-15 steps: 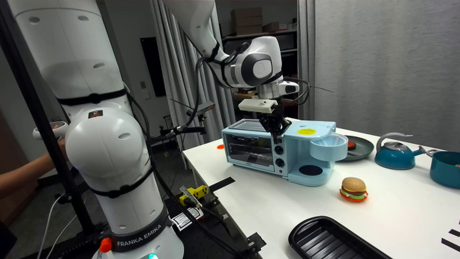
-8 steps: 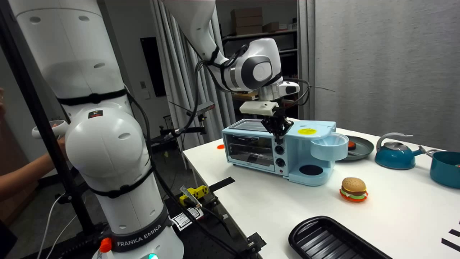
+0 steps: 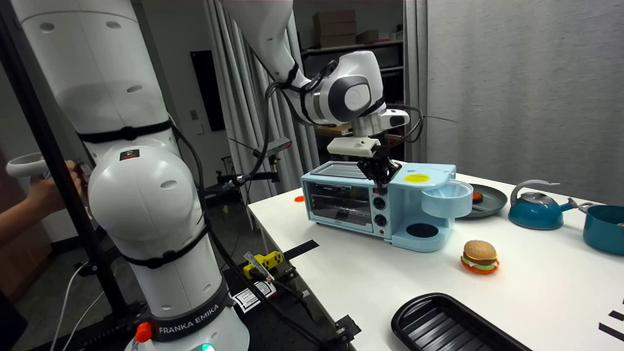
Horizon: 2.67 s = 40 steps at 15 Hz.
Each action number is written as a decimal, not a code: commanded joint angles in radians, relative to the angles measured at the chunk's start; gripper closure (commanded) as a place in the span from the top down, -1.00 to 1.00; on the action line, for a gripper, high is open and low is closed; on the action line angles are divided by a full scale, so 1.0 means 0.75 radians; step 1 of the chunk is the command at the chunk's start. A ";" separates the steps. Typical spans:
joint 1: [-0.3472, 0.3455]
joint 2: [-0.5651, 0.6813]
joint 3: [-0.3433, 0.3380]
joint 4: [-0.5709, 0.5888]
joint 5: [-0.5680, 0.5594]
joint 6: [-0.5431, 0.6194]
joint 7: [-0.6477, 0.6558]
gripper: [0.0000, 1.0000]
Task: Turn on the switch of the toaster oven
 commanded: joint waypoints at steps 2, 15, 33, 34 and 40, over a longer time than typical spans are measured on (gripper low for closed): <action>0.013 -0.132 -0.002 -0.058 -0.009 -0.006 0.020 -1.00; 0.018 -0.617 0.078 -0.209 -0.024 -0.023 0.107 -0.44; 0.025 -0.735 0.086 -0.239 -0.011 -0.012 0.086 1.00; 0.025 -0.738 0.086 -0.242 -0.011 -0.012 0.086 1.00; 0.025 -0.744 0.086 -0.249 -0.011 -0.012 0.086 1.00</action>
